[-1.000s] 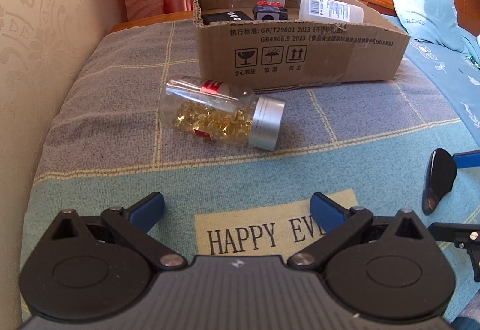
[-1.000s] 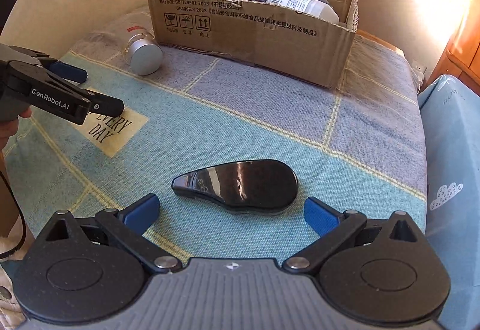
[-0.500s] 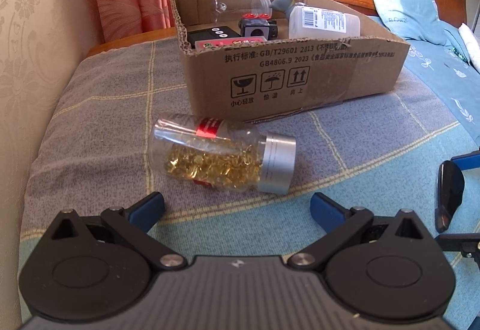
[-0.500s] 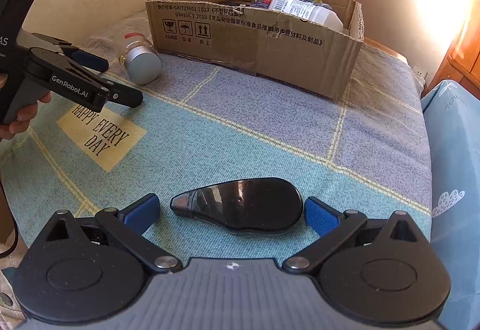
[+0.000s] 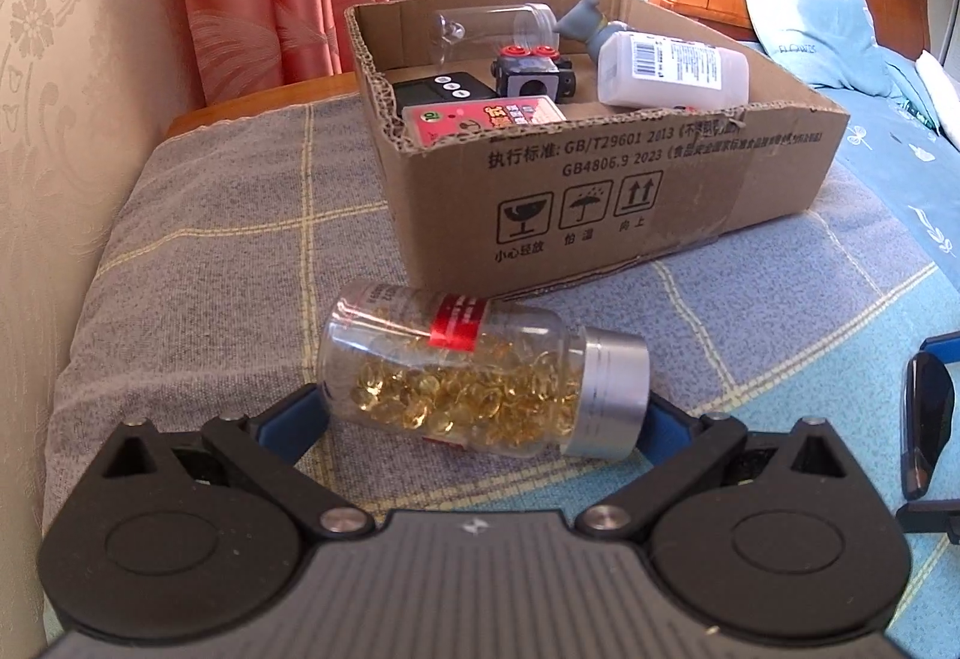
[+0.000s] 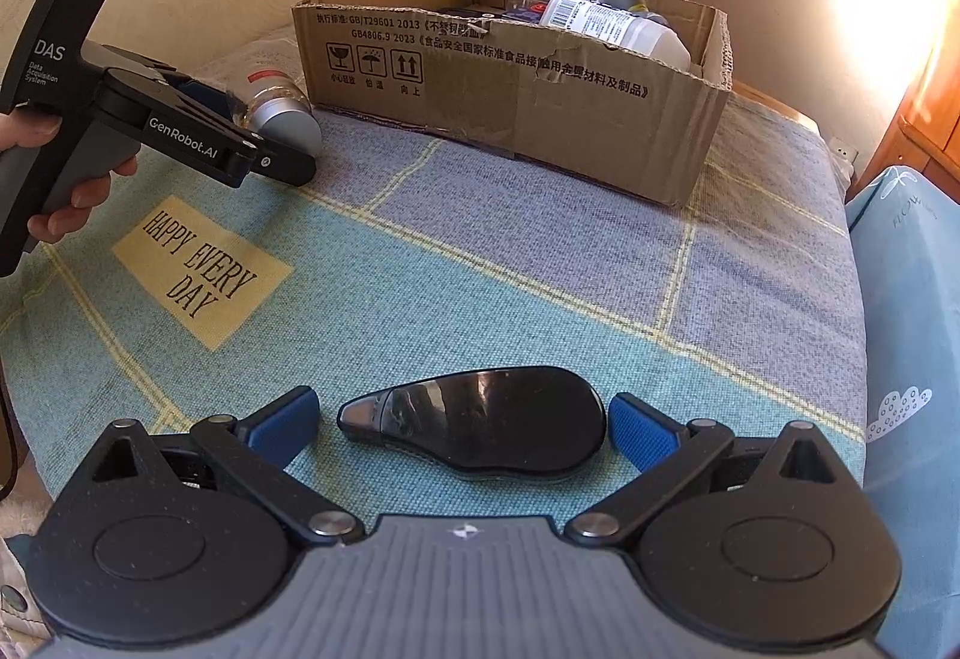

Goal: Organize rigid objects
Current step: 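Close the left gripper on the capsule jar while the right gripper grasps the black remote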

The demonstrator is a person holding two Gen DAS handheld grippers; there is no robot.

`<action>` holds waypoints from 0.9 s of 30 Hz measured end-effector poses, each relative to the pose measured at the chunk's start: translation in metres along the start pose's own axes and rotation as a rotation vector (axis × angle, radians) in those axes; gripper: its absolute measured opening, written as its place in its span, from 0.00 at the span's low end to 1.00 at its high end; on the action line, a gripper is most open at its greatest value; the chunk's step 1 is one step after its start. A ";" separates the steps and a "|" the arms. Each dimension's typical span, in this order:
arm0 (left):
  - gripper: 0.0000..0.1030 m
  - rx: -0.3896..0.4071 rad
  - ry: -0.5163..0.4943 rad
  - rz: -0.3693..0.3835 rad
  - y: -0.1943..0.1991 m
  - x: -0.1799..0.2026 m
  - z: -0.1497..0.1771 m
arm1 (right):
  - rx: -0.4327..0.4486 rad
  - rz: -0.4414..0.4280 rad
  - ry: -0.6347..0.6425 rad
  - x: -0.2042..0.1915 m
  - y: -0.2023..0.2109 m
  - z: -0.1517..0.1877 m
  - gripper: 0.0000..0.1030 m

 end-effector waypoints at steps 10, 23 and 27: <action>1.00 0.038 -0.098 -0.053 0.005 0.015 -0.003 | 0.006 0.002 -0.002 0.001 0.000 0.000 1.00; 0.99 0.067 -0.035 -0.058 0.014 0.017 -0.006 | 0.014 0.008 -0.006 0.001 0.000 0.001 1.00; 0.97 0.060 -0.016 -0.064 0.012 0.019 -0.007 | 0.011 0.012 -0.009 0.000 -0.001 0.000 1.00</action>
Point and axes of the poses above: each gripper's, at about its wrist camera, not at the fingertips, and y roughly against the way its jaws point, x to its right, z to its underside, the point moved 4 cm from there along -y, roughly the way its jaws point, and after that the axes turned 12 degrees about y, right-handed, at the moved point
